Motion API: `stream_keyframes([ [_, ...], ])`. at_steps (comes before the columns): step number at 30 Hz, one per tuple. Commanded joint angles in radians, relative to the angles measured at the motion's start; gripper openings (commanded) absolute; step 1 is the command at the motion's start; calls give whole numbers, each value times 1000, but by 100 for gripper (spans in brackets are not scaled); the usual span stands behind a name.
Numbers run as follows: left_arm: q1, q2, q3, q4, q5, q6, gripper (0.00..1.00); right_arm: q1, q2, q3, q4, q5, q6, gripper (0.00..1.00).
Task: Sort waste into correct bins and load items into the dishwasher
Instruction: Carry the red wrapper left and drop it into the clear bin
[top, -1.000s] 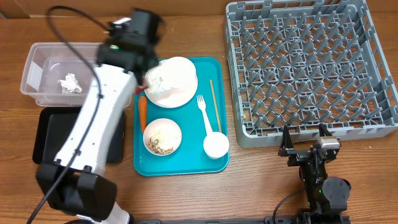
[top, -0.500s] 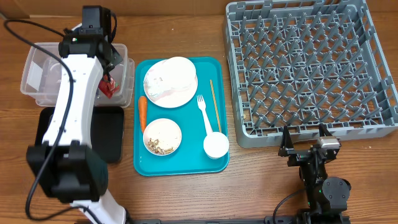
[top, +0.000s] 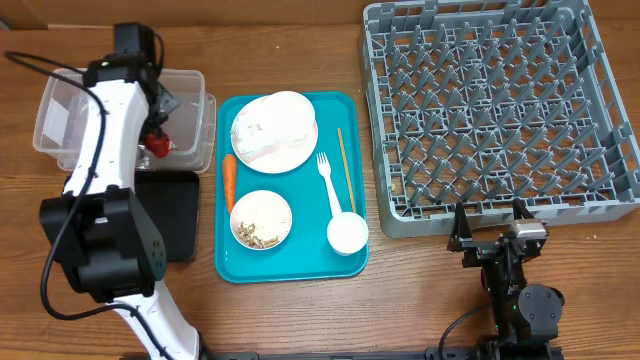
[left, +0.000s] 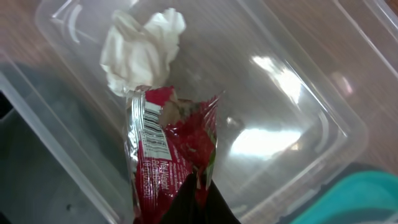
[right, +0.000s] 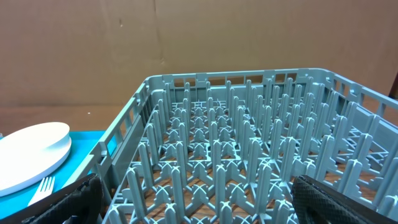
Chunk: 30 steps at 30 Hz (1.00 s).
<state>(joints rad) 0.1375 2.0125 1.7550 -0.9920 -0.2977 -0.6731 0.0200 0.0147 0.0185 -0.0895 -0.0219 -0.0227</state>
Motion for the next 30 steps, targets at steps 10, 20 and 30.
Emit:
stream_keyframes([
  [10, 36, 12, 14, 180, 112, 23, 5, -5, -12, -11, 7, -2, -1, 100],
  [20, 39, 30, 13, 183, 84, 24, 7, -5, -12, -11, 7, -2, 0, 100],
  [30, 44, 117, -11, 202, 78, 23, 11, -5, -12, -11, 7, -2, -1, 100],
])
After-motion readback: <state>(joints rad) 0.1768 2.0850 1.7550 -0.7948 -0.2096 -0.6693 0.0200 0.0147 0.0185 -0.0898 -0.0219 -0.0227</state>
